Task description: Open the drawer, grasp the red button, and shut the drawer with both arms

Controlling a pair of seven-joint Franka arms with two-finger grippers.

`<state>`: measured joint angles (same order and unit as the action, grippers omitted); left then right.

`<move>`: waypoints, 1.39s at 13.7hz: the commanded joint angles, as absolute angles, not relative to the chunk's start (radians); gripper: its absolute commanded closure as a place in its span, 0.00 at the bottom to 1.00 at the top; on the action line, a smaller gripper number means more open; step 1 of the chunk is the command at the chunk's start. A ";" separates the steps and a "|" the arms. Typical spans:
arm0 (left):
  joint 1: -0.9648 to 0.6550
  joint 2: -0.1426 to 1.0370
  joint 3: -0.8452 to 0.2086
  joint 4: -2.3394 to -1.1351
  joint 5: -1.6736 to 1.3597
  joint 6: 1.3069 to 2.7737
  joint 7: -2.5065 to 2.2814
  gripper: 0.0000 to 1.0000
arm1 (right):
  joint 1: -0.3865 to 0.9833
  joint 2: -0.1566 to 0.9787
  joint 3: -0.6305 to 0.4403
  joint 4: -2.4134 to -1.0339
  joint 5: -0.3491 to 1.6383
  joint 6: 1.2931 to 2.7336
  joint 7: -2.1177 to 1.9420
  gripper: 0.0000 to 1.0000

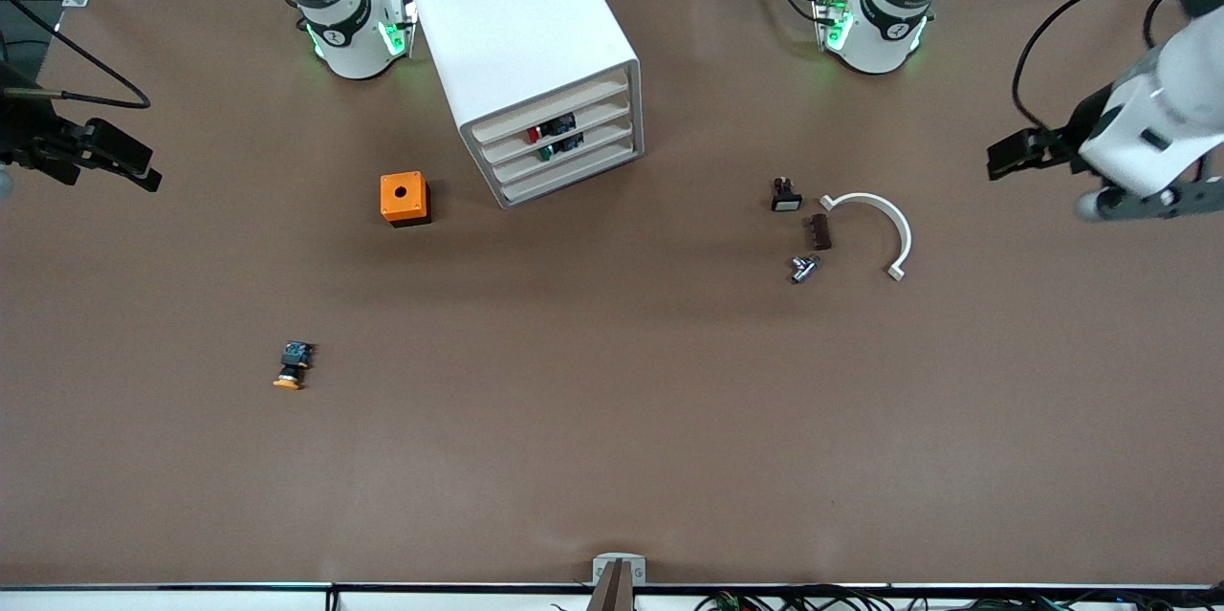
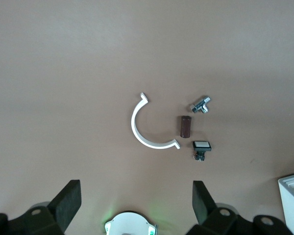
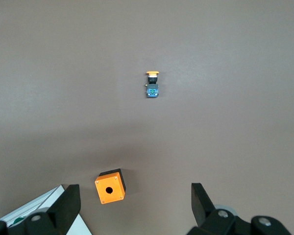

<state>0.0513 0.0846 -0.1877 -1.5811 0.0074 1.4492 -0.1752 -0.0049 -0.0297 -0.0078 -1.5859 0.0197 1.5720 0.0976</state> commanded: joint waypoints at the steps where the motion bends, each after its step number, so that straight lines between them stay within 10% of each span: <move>1: 0.020 0.181 -0.196 -1.551 0.009 1.427 -0.198 0.00 | -0.015 -0.049 -0.001 -1.603 0.026 1.574 0.101 0.00; 19: -0.416 0.676 -0.199 -1.414 -0.242 1.557 -1.289 0.00 | 0.054 0.161 0.003 -1.555 0.037 1.701 0.114 0.00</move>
<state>-0.3933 0.6195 -0.2059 -1.4794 -0.1911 1.5703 -1.1638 0.0371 0.1166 0.0053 -1.5868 0.0258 1.6848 0.0996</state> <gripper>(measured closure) 0.000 0.000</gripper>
